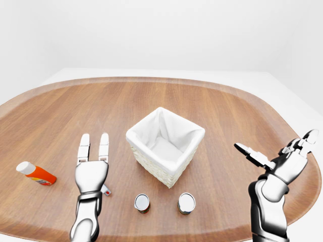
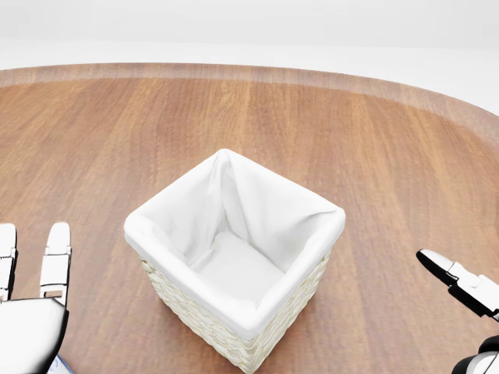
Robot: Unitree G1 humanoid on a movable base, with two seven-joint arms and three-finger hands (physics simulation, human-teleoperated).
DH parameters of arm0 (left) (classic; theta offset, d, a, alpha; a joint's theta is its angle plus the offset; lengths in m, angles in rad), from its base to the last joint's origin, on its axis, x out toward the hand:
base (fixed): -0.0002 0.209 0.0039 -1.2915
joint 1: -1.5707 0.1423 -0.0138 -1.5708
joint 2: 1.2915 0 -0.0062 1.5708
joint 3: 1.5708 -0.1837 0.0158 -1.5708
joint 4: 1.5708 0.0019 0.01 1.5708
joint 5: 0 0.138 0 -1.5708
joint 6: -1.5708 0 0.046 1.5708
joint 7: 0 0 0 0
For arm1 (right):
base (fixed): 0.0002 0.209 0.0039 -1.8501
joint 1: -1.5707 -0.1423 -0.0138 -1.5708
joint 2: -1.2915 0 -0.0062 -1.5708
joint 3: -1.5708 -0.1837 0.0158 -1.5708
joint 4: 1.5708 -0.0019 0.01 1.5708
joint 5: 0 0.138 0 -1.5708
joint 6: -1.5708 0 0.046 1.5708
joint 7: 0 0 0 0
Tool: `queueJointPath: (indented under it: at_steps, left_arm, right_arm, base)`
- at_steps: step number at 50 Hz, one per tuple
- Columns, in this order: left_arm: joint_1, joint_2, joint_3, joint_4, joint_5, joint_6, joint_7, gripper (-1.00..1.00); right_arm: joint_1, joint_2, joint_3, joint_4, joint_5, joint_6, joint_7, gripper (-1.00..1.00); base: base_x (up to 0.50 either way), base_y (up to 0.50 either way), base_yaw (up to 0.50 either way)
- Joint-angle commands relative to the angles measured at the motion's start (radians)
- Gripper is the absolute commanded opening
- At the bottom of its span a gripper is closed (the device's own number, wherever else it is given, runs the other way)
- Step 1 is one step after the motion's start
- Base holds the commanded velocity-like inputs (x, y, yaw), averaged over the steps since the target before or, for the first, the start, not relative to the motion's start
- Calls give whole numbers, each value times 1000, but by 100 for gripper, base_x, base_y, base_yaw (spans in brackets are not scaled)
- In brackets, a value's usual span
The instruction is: Pick up the alphabet soup and the cream cheese box, and put them in the basket.
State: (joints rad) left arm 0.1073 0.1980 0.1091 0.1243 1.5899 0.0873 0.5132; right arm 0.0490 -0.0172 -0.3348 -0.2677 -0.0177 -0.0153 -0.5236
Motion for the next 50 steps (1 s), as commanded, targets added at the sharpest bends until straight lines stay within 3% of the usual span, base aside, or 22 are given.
queueJointPath:
  at_steps: [1, 36, 50]
  left_arm:
    - [13, 12, -17, 96, -34, 0, -19, 100]
    - [13, 54, -60, 272, 14, 0, -25, 100]
    - [-54, 97, -86, 483, -52, 0, 10, 100]
  right_arm:
    - [2, 2, 0, 2, -2, -6, 0, 100]
    - [0, 0, 0, 11, -3, -10, 0, 100]
    - [-1, 0, 1, 9, -5, -7, 0, 100]
  base:
    - [0, 0, 0]
    - [0, 0, 0]
    - [0, 0, 0]
